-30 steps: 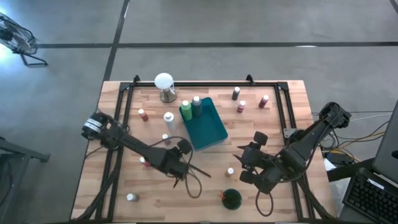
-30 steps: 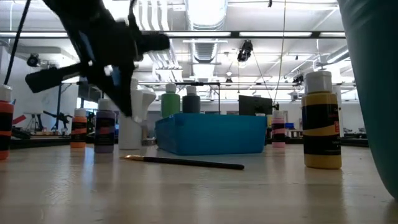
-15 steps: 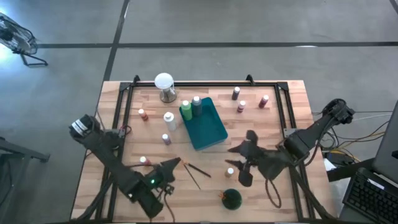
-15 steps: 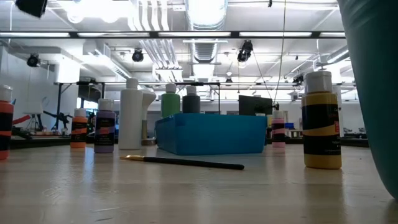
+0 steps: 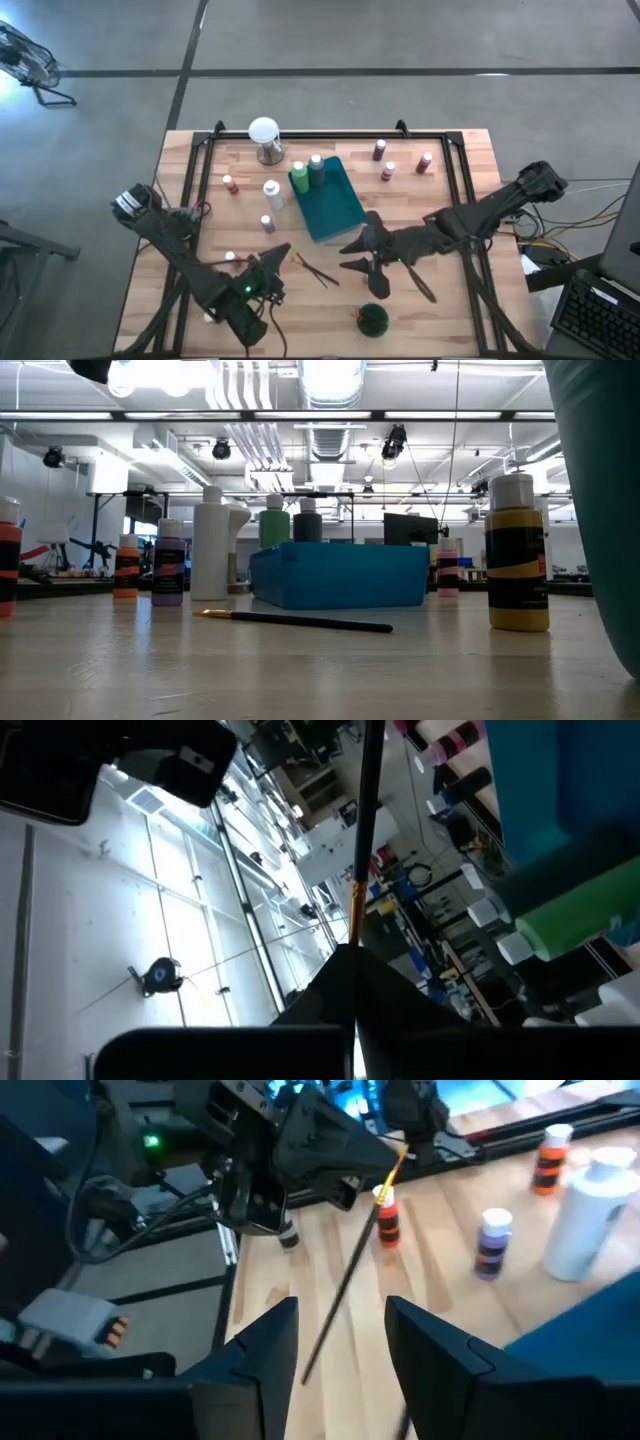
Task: Pick & Place Paint Supplies
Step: Put the gold paint brush into the green cup
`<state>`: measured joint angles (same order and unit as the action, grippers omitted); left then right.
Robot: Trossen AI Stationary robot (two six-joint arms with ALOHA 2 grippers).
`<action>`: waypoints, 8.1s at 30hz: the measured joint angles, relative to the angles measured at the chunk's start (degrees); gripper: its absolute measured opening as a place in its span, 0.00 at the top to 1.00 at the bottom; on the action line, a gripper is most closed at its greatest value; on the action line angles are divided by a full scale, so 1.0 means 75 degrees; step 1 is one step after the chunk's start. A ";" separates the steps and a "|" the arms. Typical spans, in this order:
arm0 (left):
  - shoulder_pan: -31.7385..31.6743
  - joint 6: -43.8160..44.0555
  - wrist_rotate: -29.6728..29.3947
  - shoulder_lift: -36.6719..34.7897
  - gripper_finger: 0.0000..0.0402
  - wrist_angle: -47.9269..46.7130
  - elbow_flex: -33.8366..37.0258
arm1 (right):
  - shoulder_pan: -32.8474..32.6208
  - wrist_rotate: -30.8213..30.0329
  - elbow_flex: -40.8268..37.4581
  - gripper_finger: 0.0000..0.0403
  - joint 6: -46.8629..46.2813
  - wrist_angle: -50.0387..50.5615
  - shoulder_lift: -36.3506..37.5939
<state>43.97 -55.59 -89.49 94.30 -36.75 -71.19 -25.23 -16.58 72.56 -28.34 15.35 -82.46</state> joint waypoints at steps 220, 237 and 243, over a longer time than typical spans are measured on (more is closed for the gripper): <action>-0.0954 0.6837 0.6985 -0.4366 0.62 0.9888 0.5880 | -0.3733 -0.3354 -0.0288 0.80 -0.4384 0.1680 -0.2528; -0.0966 0.7105 0.6985 -0.4366 0.62 0.8726 0.5880 | -0.3694 -0.3649 0.1270 0.67 -0.4194 0.5203 -0.1673; -0.1137 0.8412 0.7341 -0.4366 0.62 0.7790 0.5880 | -0.3524 -0.3993 0.1424 0.64 -0.4214 0.5930 -0.1406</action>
<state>35.44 7.50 -34.44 61.56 21.67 -27.09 -51.67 -46.52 83.24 -59.94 59.82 -93.01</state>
